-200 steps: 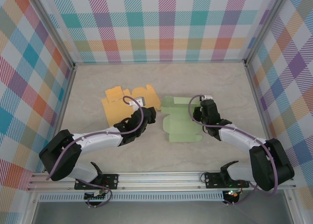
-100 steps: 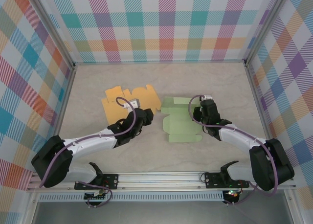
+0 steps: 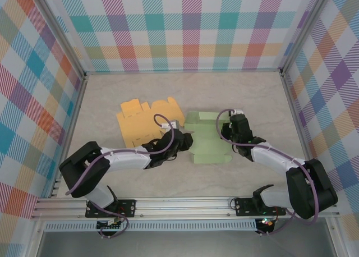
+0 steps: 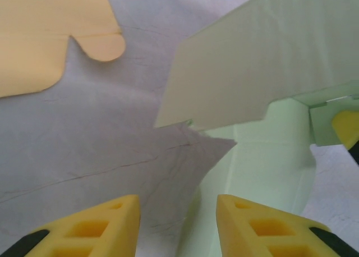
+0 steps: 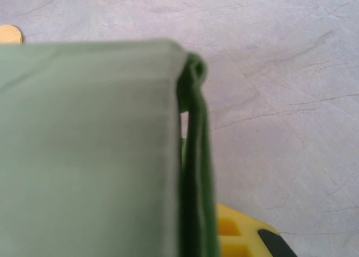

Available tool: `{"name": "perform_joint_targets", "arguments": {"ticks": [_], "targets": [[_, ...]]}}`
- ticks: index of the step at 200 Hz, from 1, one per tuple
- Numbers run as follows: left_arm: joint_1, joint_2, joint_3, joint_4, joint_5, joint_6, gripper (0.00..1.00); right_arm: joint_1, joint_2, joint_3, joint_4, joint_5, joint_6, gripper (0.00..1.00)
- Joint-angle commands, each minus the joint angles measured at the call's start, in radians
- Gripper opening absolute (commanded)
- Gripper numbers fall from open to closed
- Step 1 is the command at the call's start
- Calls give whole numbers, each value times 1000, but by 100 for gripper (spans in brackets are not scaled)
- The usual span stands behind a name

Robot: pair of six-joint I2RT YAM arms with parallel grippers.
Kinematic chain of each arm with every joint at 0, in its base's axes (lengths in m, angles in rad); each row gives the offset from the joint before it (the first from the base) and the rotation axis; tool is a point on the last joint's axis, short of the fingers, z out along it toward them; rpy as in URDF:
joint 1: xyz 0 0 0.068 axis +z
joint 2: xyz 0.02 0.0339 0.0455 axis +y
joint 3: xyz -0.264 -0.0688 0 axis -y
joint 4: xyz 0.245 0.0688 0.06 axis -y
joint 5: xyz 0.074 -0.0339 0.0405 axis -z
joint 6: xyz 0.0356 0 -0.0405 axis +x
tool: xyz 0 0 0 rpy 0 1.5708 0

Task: Fold the paper box

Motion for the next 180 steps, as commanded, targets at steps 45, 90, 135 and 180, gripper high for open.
{"name": "perform_joint_targets", "arguments": {"ticks": [45,90,135,180], "targets": [[-4,24,61,95,-94,109,42,7,-23,-6,-1,-1,7,0],[-2,45,87,98,-135,165,43,8,-25,-7,-1,-3,10,0],[-2,44,93,16,-176,99,46,7,-20,-7,4,-8,11,0],[-2,71,118,-12,-191,86,53,7,-21,-7,5,-15,13,0]]}}
